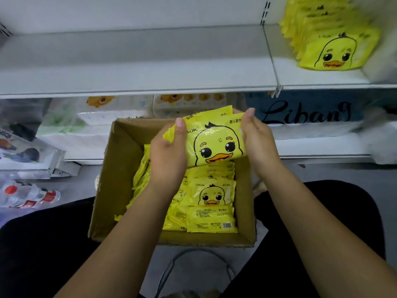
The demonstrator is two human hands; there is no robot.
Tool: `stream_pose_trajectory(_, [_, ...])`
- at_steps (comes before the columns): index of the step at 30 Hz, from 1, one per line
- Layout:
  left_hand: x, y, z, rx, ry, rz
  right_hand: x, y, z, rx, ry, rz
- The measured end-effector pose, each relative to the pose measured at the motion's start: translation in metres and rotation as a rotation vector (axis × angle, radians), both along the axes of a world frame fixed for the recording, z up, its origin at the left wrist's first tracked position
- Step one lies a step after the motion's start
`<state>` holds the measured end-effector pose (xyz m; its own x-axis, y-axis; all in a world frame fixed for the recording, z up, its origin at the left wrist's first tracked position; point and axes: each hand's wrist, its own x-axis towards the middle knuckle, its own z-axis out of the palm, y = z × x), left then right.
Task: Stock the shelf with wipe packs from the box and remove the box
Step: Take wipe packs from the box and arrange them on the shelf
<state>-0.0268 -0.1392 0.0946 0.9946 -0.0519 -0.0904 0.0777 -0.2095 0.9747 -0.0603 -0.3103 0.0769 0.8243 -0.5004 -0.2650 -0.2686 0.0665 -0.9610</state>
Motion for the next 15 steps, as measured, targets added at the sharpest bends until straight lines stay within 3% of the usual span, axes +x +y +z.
stream_pose_trajectory(6, [0.030, -0.041, 0.006, 0.003, -0.074, 0.040, 0.028, -0.046, 0.009, -0.016, -0.062, -0.022])
stream_pose_trajectory(12, [0.061, -0.110, 0.032, 0.085, -0.205, -0.095, 0.040, -0.108, 0.025, -0.218, -0.103, -0.136])
stream_pose_trajectory(15, [0.069, -0.145, 0.034, 0.104, -0.226, -0.125, 0.032, -0.132, 0.017, -0.179, -0.129, -0.242])
